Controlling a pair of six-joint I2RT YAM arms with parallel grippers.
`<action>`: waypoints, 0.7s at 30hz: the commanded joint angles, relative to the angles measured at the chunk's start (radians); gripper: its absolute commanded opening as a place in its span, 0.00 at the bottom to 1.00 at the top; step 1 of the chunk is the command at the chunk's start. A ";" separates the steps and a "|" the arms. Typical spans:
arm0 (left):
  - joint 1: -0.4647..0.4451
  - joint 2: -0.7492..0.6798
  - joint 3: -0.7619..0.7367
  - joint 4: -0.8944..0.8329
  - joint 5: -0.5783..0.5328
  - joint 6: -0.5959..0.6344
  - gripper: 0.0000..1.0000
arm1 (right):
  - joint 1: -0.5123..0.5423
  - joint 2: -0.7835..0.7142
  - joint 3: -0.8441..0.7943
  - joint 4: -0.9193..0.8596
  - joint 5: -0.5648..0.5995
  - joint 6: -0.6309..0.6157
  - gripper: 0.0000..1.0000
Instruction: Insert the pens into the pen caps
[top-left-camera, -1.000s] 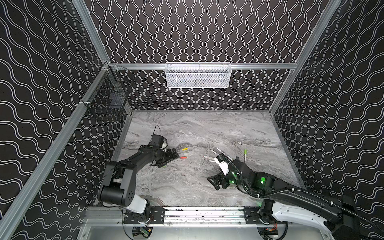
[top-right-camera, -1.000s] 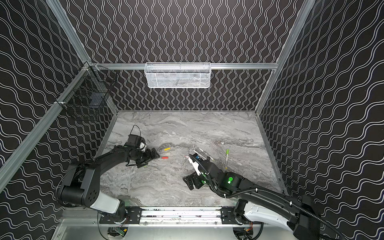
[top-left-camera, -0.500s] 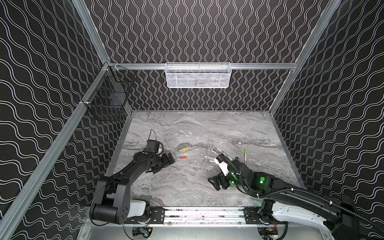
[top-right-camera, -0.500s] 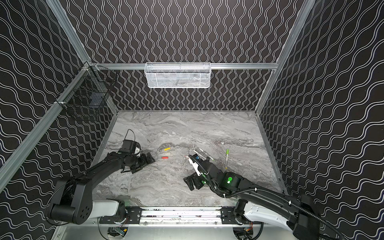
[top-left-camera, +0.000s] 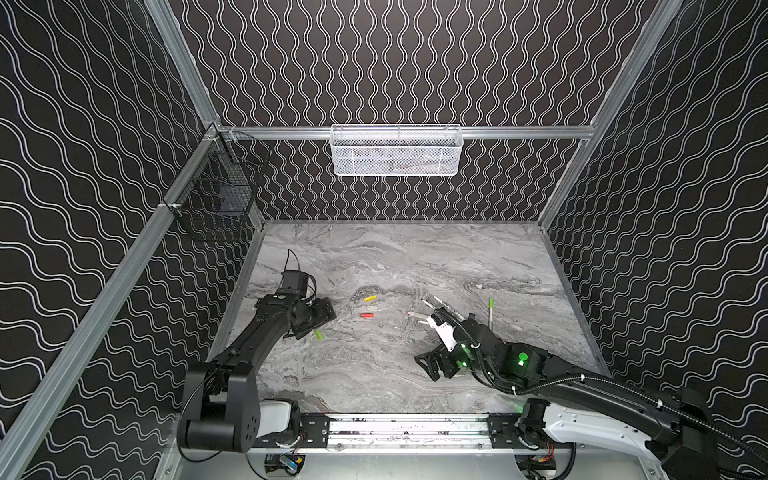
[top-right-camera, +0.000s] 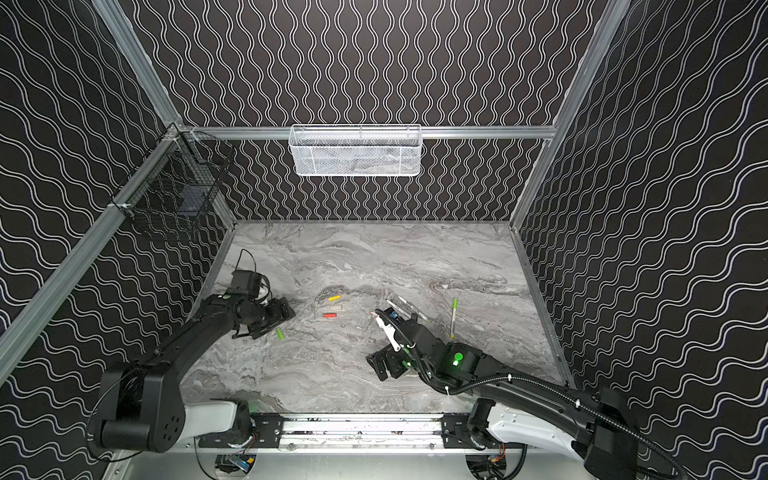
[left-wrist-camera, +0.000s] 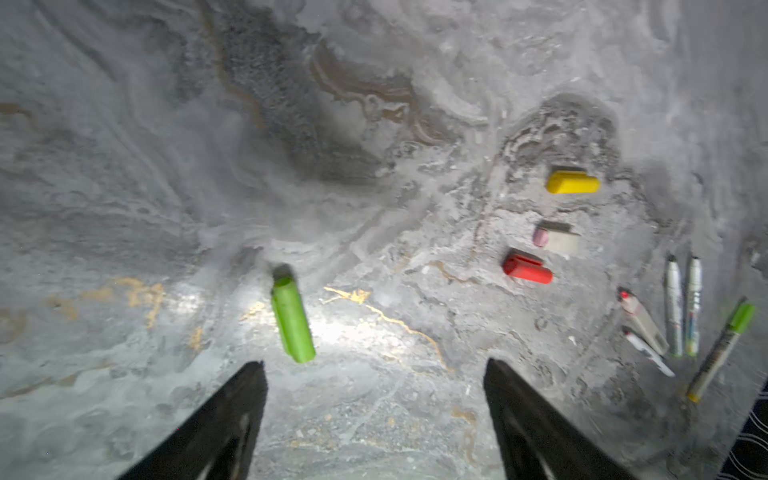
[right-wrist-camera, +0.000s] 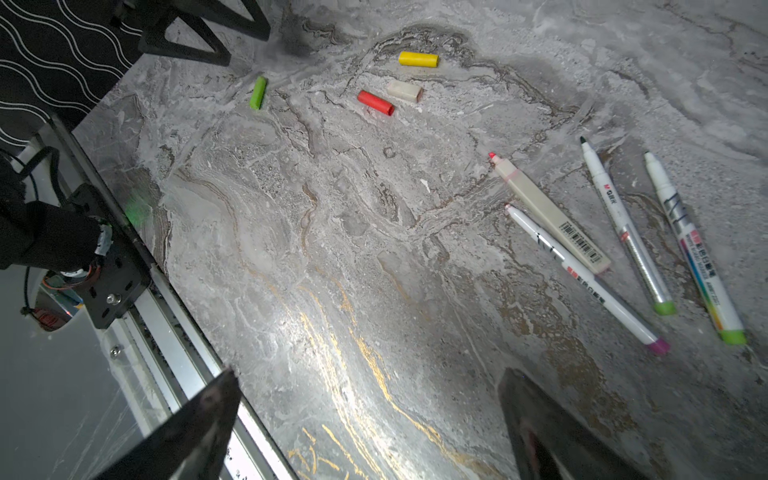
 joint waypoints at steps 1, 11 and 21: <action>0.005 0.048 0.016 0.008 -0.032 0.037 0.72 | 0.000 -0.009 0.008 -0.009 0.001 0.001 1.00; 0.010 0.159 0.027 0.044 -0.082 0.039 0.56 | 0.000 0.011 0.019 -0.005 -0.002 -0.006 1.00; 0.007 0.230 0.020 0.106 -0.010 0.050 0.35 | 0.000 0.018 0.029 -0.009 -0.004 -0.020 0.99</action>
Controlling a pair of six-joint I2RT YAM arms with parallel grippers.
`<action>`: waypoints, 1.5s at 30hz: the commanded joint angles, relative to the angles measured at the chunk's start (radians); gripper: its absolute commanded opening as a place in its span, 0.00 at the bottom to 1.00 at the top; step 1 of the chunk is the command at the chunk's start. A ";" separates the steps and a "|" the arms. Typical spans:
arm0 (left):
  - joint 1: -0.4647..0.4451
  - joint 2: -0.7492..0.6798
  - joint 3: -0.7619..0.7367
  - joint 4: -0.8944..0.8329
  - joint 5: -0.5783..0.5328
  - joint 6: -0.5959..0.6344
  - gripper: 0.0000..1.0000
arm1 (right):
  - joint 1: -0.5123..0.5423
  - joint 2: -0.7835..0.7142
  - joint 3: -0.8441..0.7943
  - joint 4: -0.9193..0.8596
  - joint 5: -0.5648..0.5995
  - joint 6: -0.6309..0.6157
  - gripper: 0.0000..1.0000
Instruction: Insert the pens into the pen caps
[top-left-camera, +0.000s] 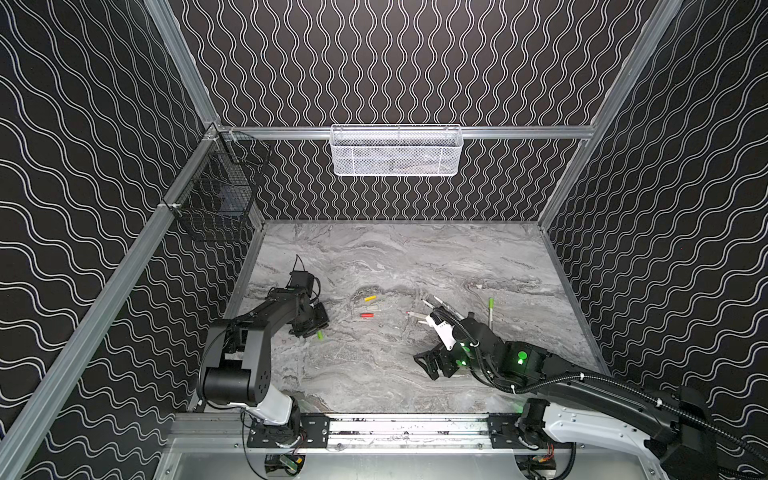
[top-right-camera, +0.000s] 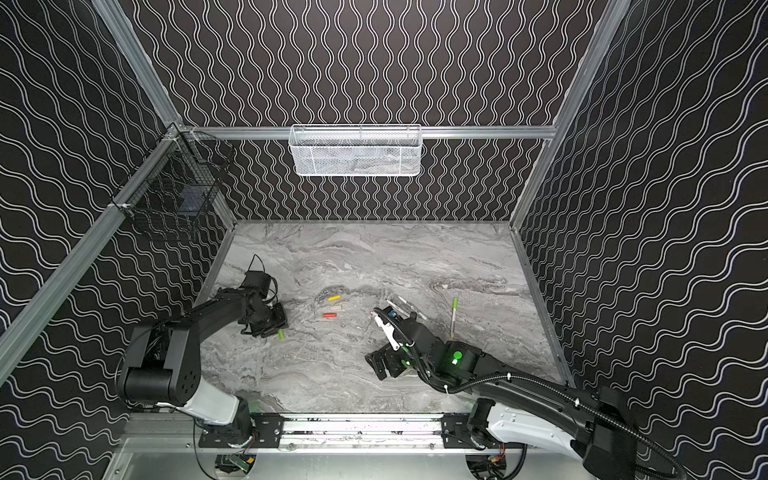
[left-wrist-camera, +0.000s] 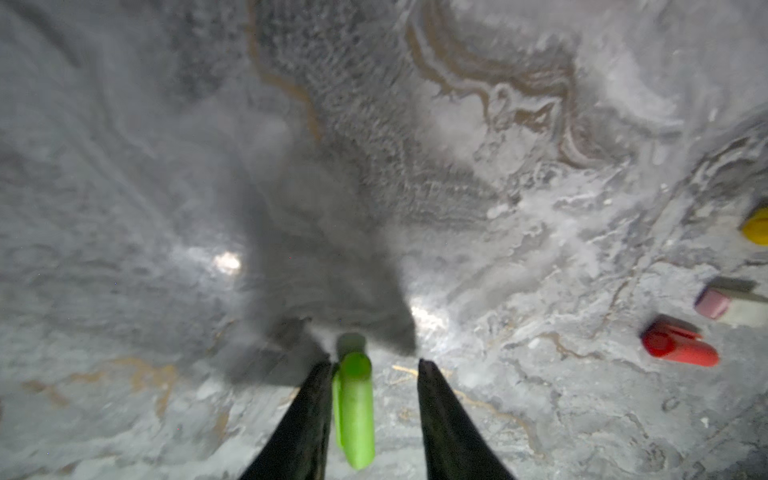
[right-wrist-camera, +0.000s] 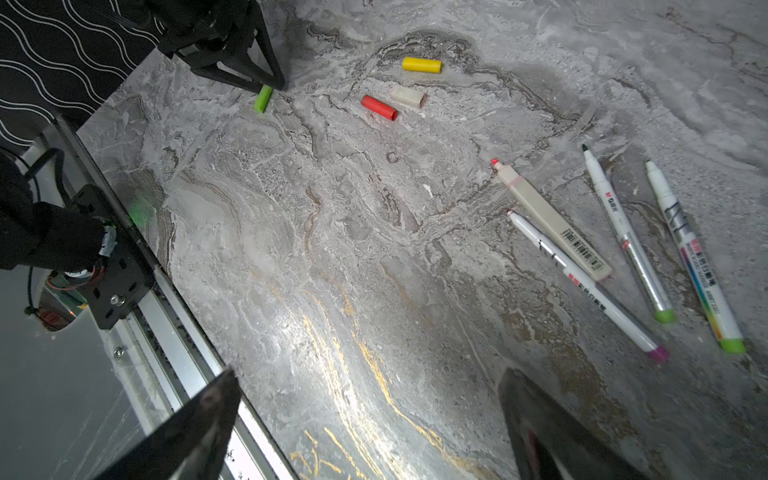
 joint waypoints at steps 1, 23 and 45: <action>-0.006 0.015 -0.006 0.052 0.053 0.024 0.34 | 0.000 0.002 0.012 -0.004 0.000 -0.010 1.00; -0.099 -0.076 -0.005 0.048 0.118 0.019 0.37 | 0.001 0.068 0.031 0.022 -0.019 -0.010 1.00; -0.047 -0.055 -0.091 0.060 0.130 0.025 0.36 | 0.000 0.050 0.008 0.022 -0.011 -0.001 1.00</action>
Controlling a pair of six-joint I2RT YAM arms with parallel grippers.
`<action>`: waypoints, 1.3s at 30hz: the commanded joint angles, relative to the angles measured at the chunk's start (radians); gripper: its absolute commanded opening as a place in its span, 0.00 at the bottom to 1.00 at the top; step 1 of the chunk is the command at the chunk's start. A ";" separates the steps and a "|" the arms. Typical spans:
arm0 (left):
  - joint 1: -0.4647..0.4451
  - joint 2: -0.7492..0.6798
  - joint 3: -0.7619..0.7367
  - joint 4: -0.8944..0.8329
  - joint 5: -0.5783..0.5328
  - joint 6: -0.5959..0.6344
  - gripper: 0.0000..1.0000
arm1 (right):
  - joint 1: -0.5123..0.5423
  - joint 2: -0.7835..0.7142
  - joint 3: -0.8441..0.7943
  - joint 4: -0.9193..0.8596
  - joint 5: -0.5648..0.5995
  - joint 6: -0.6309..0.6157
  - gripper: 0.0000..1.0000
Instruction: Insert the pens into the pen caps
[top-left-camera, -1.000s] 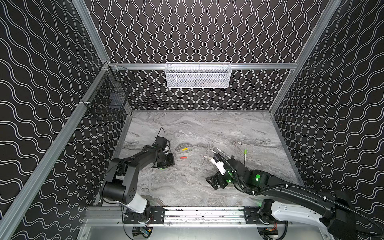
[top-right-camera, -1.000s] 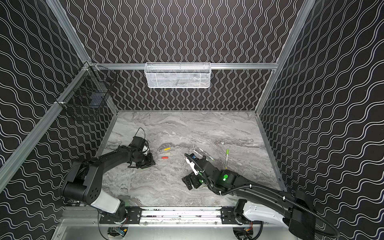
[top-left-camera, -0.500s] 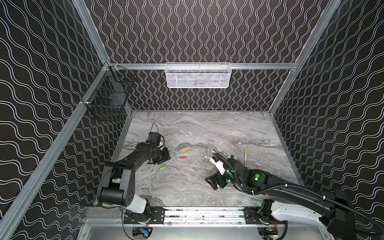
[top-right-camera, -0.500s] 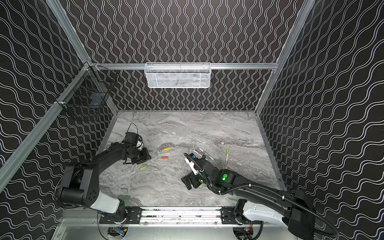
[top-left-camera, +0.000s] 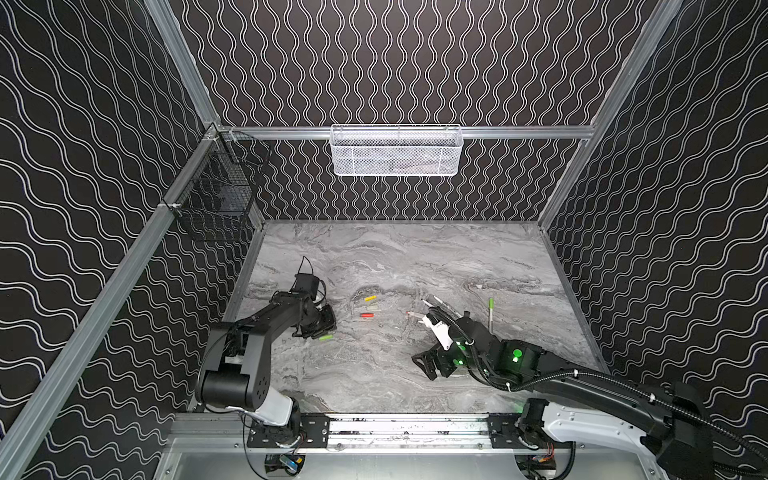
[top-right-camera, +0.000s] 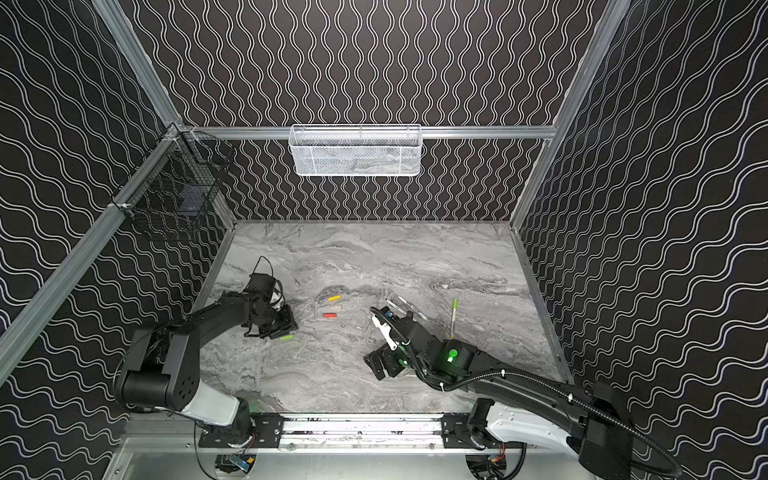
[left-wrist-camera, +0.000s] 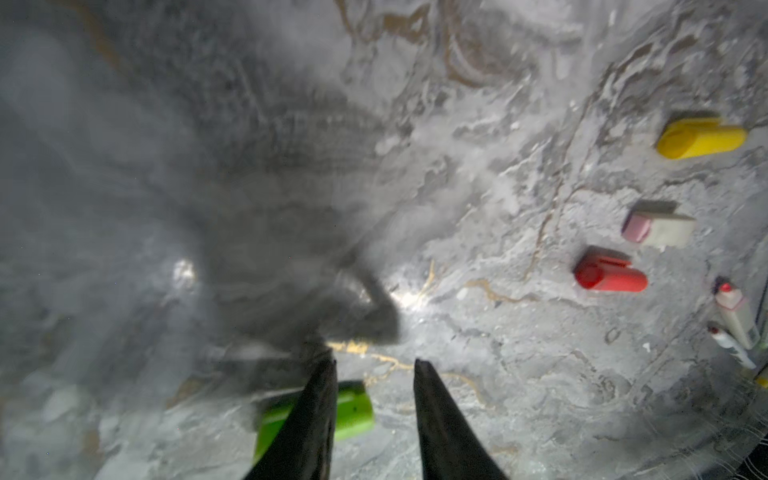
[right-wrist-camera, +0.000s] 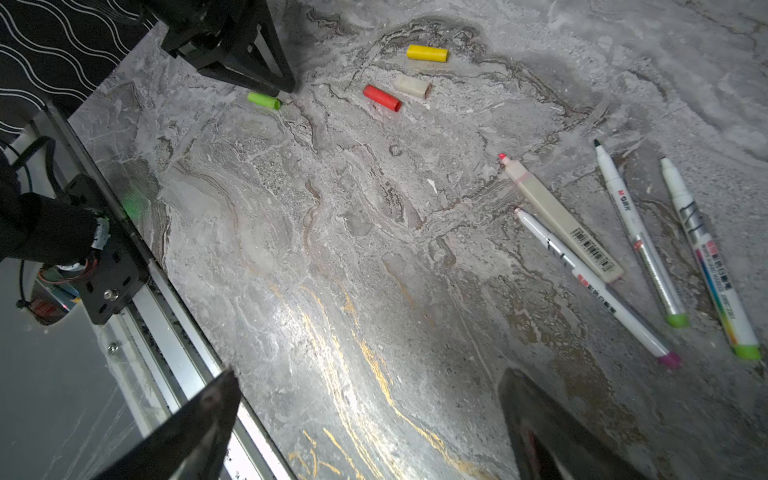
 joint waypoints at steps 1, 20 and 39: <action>0.000 -0.015 -0.043 0.023 0.020 0.002 0.36 | 0.001 0.009 -0.001 0.021 -0.003 0.007 0.99; -0.014 -0.259 -0.096 -0.068 -0.048 -0.077 0.36 | 0.000 0.018 -0.001 0.018 -0.008 0.004 0.99; 0.024 -0.156 -0.068 -0.084 -0.103 -0.053 0.45 | -0.001 0.001 0.008 0.006 -0.002 -0.005 0.99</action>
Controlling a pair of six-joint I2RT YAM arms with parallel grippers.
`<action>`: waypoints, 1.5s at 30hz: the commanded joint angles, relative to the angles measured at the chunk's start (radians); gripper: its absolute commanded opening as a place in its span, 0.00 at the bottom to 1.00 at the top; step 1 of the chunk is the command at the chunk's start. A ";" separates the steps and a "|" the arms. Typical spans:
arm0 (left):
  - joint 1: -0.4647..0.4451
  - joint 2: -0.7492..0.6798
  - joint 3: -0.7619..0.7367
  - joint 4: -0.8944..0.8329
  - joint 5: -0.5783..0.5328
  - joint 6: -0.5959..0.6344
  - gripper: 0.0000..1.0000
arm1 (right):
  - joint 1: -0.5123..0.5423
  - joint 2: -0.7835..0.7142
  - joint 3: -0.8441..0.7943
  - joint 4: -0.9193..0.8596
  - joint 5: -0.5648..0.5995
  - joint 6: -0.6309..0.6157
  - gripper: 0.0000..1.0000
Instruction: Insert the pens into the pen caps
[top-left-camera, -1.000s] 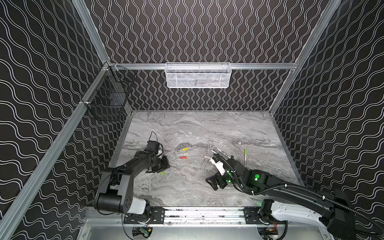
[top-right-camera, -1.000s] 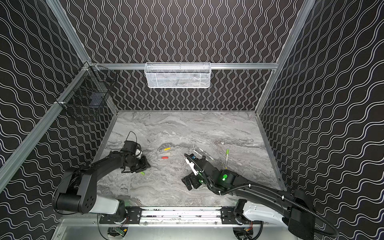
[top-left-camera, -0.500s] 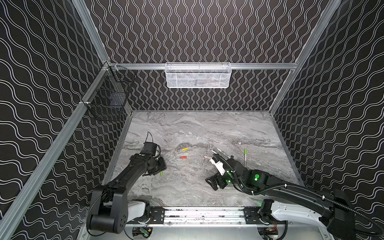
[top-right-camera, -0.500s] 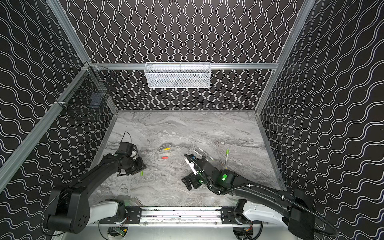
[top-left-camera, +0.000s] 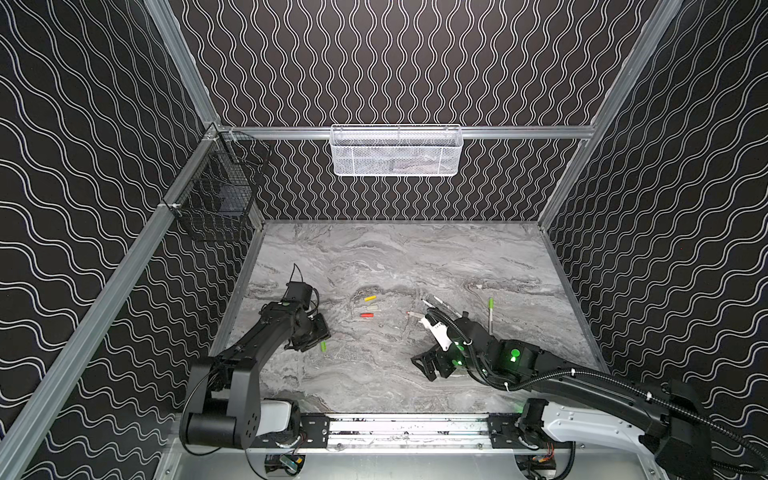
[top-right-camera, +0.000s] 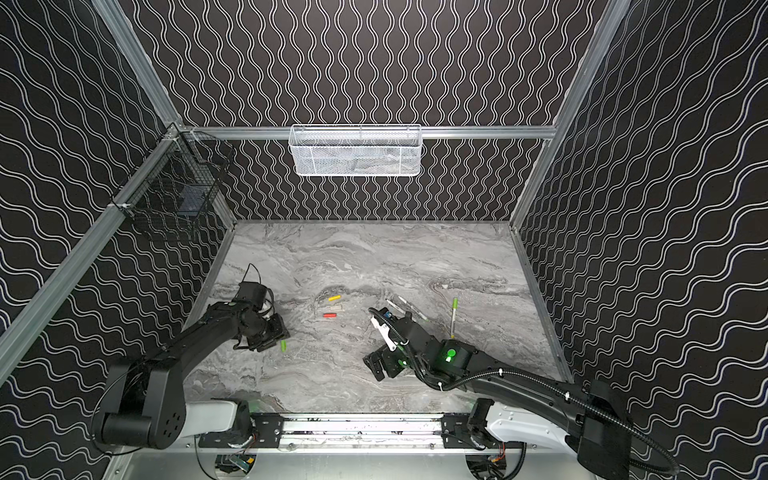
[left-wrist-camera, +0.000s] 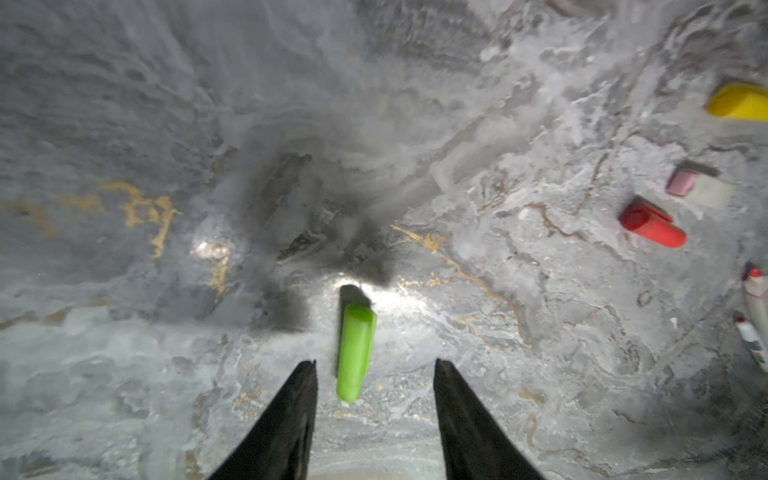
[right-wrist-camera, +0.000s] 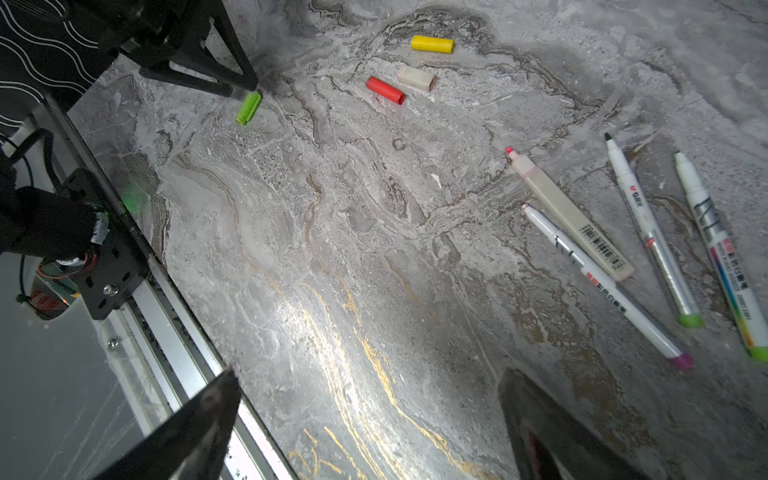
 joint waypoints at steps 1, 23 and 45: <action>0.004 0.021 -0.008 0.048 -0.025 0.005 0.43 | 0.000 -0.004 0.012 -0.001 0.008 -0.004 0.99; 0.020 0.032 -0.070 0.148 0.039 0.029 0.17 | 0.003 0.033 0.021 0.034 -0.039 -0.027 0.99; -0.056 -0.145 -0.042 0.154 0.181 0.057 0.16 | -0.126 0.079 0.045 0.013 0.003 0.136 1.00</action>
